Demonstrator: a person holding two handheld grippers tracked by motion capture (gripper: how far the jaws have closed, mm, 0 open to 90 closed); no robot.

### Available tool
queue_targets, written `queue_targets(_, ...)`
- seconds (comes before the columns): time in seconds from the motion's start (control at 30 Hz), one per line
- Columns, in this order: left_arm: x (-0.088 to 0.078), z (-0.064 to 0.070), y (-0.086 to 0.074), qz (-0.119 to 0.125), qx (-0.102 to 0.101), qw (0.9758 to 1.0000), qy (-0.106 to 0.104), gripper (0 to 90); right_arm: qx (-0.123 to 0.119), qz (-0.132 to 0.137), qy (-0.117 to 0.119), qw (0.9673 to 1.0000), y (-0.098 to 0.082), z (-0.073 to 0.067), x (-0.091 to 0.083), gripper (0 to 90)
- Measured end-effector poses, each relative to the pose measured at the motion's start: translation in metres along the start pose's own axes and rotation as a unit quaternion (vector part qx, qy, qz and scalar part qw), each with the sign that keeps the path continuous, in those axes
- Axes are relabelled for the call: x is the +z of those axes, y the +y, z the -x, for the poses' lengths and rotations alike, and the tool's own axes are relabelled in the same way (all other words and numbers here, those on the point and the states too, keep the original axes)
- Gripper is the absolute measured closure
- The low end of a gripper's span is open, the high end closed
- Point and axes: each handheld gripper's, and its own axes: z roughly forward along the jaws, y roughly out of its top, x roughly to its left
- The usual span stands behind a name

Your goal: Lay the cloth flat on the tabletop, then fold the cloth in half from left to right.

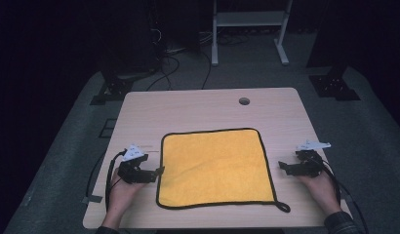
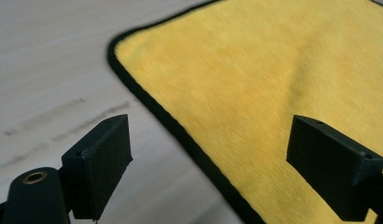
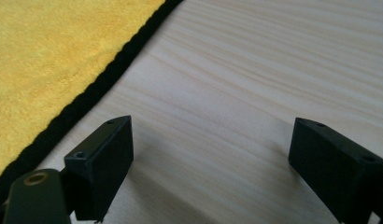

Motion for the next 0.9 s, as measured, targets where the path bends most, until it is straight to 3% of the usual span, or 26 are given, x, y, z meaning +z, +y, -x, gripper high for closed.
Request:
queue_targets(0.2,0.016,-0.013,-0.001,-0.019,-0.02,0.9995,0.012,12.8,-0.002,0.012,-0.006,0.9999,-0.002,0.001,0.003,9.9)
queue_targets(0.4,0.036,-0.015,-0.004,-0.056,-0.012,0.9978,0.034,12.9,-0.003,0.012,-0.004,0.9999,-0.002,0.002,0.003,9.9)
queue_targets(0.57,0.047,-0.014,-0.005,-0.069,-0.013,0.9968,0.039,12.8,-0.004,0.012,-0.004,0.9999,-0.002,0.002,0.003,9.9)
queue_targets(0.67,0.051,-0.012,-0.004,-0.072,-0.001,0.9958,0.057,12.4,-0.004,0.012,-0.003,0.9999,-0.002,0.002,0.003,9.9)
queue_targets(0.9,0.048,-0.015,-0.008,-0.053,-0.005,0.9965,0.065,17.1,-0.007,0.011,-0.001,0.9999,-0.003,0.002,0.002,9.9)
